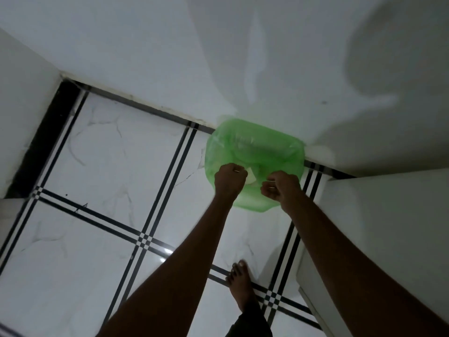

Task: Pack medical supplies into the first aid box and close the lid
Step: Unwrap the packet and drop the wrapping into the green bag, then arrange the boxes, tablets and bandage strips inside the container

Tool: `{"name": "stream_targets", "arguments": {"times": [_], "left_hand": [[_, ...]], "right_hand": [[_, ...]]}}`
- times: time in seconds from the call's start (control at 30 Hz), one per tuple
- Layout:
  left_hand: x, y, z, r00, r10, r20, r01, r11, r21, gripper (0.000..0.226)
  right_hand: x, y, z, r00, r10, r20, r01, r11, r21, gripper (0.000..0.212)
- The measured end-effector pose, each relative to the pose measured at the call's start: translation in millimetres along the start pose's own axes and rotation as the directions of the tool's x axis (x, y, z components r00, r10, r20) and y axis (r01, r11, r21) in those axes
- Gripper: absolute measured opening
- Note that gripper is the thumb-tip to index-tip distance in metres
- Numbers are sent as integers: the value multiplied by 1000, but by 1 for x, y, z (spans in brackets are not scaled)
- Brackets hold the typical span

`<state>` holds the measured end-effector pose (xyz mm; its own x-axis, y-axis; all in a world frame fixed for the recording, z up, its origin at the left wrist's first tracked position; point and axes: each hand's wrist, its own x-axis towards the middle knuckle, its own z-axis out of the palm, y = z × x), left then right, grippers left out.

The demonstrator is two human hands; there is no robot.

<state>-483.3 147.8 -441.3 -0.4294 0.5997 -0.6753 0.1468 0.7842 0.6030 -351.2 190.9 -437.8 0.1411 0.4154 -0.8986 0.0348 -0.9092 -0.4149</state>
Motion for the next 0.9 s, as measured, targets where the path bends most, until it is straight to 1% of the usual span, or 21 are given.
{"name": "stream_targets", "arguments": {"times": [0.07,0.1,0.23,0.3,0.33,0.37,0.43,0.47,0.53,0.57,0.63,0.67,0.73,0.83,0.87,0.9], "left_hand": [[-41,26,-10,999,42,12,-41,996,-85,31],[-64,41,-13,998,66,20,-63,990,-127,30],[-160,104,-22,987,156,28,-141,948,-287,19],[-216,138,-17,980,196,48,-163,910,-381,17],[-241,152,-12,977,201,74,-149,886,-439,19],[-280,173,4,969,214,120,-130,863,-488,21],[-317,193,20,959,238,152,-105,801,-590,26],[-343,205,37,949,264,172,-107,783,-612,28],[-395,222,75,926,292,239,-74,762,-643,31],[-413,226,88,904,314,291,-56,760,-647,33],[-447,228,117,835,353,422,-16,782,-623,35],[-467,227,132,799,369,474,-14,801,-598,35],[-500,222,157,754,386,531,-53,842,-537,34],[-541,209,189,736,385,556,-109,879,-465,32],[-552,205,197,734,381,563,-117,887,-447,31],[-559,201,202,729,380,570,-132,894,-428,30]], "right_hand": [[-39,-15,-18,997,-80,7,80,997,-8,13],[-62,-24,-30,991,-134,3,134,991,-12,10],[-160,-59,-86,937,-345,55,346,938,-18,10],[-214,-77,-125,902,-431,39,432,902,-20,11],[-237,-84,-146,882,-471,11,471,882,-31,13],[-268,-88,-184,851,-522,-50,519,853,-59,15],[-302,-97,-215,775,-628,-75,608,772,-186,24],[-326,-99,-246,734,-672,-102,643,735,-217,27],[-362,-95,-310,663,-733,-153,692,677,-250,26],[-374,-93,-334,632,-755,-175,704,654,-277,23],[-396,-80,-386,573,-791,-213,718,610,-335,22],[-406,-69,-415,546,-807,-223,715,588,-378,21],[-416,-45,-464,506,-825,-250,673,559,-484,18],[-411,5,-523,428,-844,-324,581,531,-617,13],[-404,25,-538,411,-848,-336,547,524,-653,12],[-395,45,-548,412,-846,-338,514,522,-681,13]]}}
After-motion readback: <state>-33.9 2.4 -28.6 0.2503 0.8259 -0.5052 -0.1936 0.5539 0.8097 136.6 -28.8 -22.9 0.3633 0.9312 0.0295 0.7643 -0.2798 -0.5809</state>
